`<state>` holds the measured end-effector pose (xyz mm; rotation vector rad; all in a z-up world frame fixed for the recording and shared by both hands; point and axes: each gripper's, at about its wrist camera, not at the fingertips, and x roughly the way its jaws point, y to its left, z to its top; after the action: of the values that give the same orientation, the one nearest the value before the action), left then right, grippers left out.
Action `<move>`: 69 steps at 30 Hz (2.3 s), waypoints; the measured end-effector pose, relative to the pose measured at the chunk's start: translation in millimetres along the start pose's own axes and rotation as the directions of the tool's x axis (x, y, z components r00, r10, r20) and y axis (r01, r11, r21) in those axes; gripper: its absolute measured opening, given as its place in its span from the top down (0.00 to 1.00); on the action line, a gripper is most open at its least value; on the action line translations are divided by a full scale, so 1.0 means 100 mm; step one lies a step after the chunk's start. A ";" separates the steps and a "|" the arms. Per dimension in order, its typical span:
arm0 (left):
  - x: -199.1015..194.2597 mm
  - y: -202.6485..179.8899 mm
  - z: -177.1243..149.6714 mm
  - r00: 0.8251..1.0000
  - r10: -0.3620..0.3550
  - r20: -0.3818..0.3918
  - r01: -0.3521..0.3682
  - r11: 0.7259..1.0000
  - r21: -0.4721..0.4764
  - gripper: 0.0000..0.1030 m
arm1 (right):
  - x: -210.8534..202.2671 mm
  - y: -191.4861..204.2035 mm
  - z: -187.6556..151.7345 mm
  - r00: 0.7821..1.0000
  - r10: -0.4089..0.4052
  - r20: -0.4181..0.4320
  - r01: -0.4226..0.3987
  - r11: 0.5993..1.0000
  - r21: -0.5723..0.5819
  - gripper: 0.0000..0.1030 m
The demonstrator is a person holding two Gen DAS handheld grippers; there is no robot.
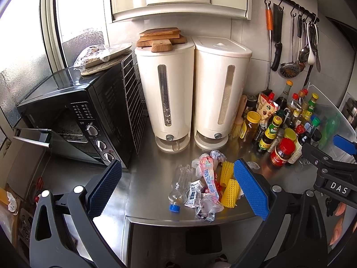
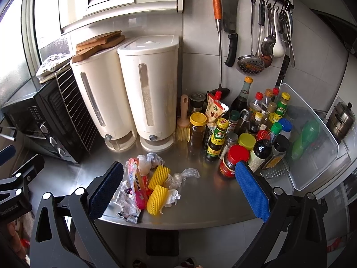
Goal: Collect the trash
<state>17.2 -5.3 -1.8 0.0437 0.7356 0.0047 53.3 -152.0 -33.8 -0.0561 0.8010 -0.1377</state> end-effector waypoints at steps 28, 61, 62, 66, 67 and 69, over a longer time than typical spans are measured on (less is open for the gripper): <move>-0.01 0.06 -0.03 1.000 -0.008 0.000 0.008 1.000 -0.009 0.08 | 0.00 0.01 0.01 1.000 -0.020 0.003 0.020 1.000 -0.005 0.03; 1.92 0.37 -0.66 0.921 -0.151 -0.359 0.155 0.988 -0.019 0.31 | 1.93 0.09 -0.80 0.878 0.288 -0.383 -0.222 0.953 0.207 0.15; 2.00 0.38 -0.68 0.913 -0.160 -0.375 0.163 0.986 -0.023 0.38 | 2.01 0.09 -0.83 0.860 0.312 -0.404 -0.233 0.944 0.233 0.19; 2.23 0.37 -0.78 0.889 -0.156 -0.431 0.176 0.984 0.006 0.55 | 2.22 0.14 -0.95 0.828 0.294 -0.478 -0.201 0.951 0.236 0.48; 2.28 0.36 -0.81 0.881 -0.157 -0.447 0.184 0.983 0.018 0.61 | 2.26 0.15 -0.98 0.822 0.288 -0.492 -0.193 0.953 0.235 0.54; 2.35 0.34 -0.86 0.867 -0.164 -0.470 0.199 0.980 0.025 0.67 | 2.35 0.14 -1.05 0.799 0.307 -0.517 -0.192 0.945 0.265 0.59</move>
<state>133.7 36.2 -221.8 0.0435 1.2231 -0.1992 140.6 -171.8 -275.3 0.2973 1.3665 0.0252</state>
